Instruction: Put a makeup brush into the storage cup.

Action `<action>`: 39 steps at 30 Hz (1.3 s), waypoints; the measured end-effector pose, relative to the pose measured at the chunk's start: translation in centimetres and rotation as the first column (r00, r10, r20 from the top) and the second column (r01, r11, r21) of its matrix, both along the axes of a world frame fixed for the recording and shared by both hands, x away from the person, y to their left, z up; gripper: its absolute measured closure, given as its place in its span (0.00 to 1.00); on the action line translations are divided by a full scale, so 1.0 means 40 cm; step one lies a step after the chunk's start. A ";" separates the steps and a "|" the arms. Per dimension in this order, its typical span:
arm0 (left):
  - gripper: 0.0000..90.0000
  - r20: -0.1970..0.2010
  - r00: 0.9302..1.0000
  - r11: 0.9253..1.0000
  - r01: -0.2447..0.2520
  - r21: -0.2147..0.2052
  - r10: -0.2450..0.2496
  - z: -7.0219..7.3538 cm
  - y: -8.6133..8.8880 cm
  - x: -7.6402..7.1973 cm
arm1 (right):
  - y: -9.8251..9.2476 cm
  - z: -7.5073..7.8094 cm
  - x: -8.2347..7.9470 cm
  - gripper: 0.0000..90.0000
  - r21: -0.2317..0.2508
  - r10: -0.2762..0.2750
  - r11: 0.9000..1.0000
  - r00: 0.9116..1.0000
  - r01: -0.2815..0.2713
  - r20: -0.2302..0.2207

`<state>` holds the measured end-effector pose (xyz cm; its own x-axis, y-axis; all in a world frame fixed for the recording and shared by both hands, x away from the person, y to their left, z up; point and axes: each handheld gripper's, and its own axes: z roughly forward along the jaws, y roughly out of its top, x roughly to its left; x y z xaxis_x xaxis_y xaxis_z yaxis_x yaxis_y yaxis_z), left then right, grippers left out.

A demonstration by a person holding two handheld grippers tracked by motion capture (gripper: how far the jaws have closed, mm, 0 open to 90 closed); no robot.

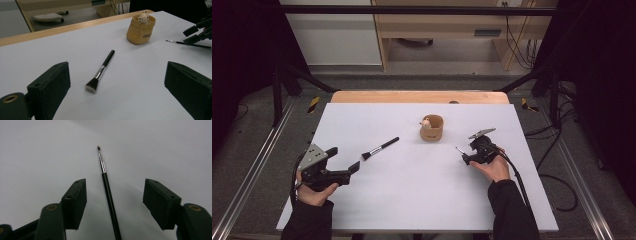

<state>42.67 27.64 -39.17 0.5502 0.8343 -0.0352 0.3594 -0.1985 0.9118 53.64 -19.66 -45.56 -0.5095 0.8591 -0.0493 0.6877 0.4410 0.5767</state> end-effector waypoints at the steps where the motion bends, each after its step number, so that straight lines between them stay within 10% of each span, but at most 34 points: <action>1: 0.07 0.000 1.000 1.000 0.000 -0.001 0.000 0.000 0.000 0.000 | 0.000 -0.001 0.001 0.42 -0.004 0.000 1.000 1.000 0.000 -0.005; 39: 0.07 -0.001 1.000 1.000 0.002 0.007 -0.002 -0.002 -0.003 0.000 | 0.002 -0.009 0.005 0.95 0.020 -0.014 1.000 0.996 0.016 -0.091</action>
<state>42.67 27.51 -39.26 0.5519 0.8334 -0.0297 0.3599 -0.2059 0.9100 53.84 -19.58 -45.92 -0.4980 0.8671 0.0139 0.7440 0.4190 0.5205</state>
